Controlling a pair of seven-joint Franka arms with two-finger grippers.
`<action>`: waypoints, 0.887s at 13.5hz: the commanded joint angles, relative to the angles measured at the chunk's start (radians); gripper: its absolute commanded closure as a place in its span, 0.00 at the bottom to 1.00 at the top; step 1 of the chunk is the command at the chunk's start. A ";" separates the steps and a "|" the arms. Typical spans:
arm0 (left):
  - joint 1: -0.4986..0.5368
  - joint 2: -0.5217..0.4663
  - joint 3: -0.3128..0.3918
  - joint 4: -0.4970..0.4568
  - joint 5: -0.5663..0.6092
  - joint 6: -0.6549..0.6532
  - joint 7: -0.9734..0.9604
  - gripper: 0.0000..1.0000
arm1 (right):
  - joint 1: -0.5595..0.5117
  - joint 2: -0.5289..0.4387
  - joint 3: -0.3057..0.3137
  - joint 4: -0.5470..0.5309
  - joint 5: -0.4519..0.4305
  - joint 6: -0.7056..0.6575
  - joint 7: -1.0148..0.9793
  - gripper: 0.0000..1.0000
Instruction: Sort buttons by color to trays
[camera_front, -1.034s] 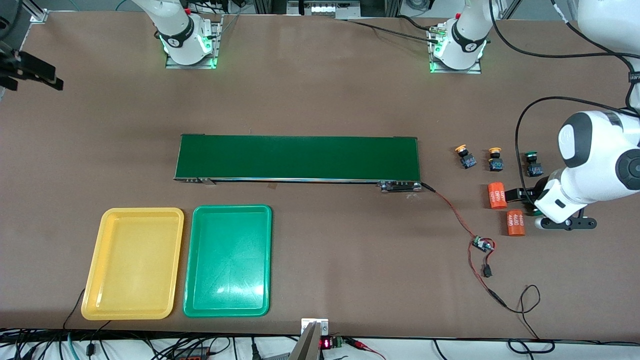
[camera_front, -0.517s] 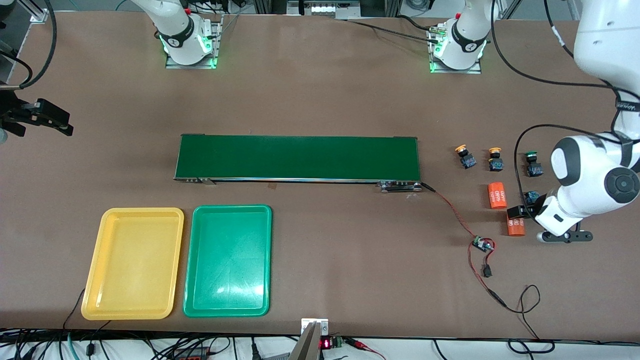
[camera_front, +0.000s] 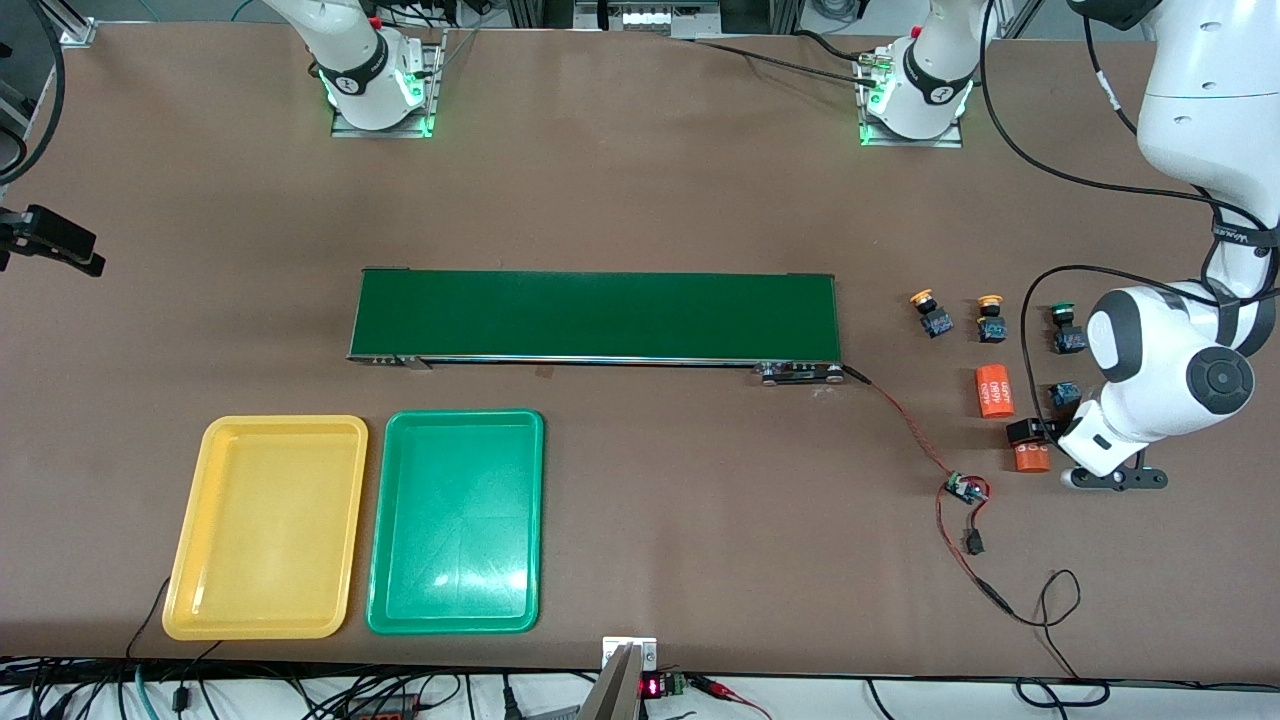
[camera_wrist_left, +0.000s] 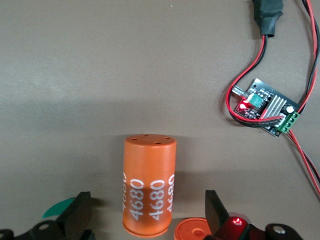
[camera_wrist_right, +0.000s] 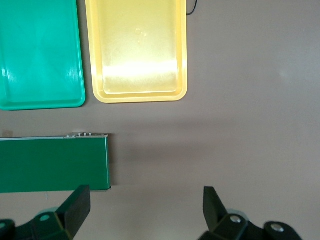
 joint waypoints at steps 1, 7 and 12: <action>-0.005 -0.011 -0.002 -0.046 0.012 -0.001 0.002 0.00 | 0.022 0.015 0.010 0.015 -0.010 0.027 -0.003 0.00; -0.005 -0.013 -0.009 -0.063 0.023 0.018 0.015 0.00 | 0.041 0.012 0.005 -0.010 0.001 0.024 0.011 0.00; -0.004 0.016 -0.009 -0.052 0.045 0.119 0.018 0.13 | 0.087 -0.001 0.013 -0.012 -0.001 0.021 0.011 0.00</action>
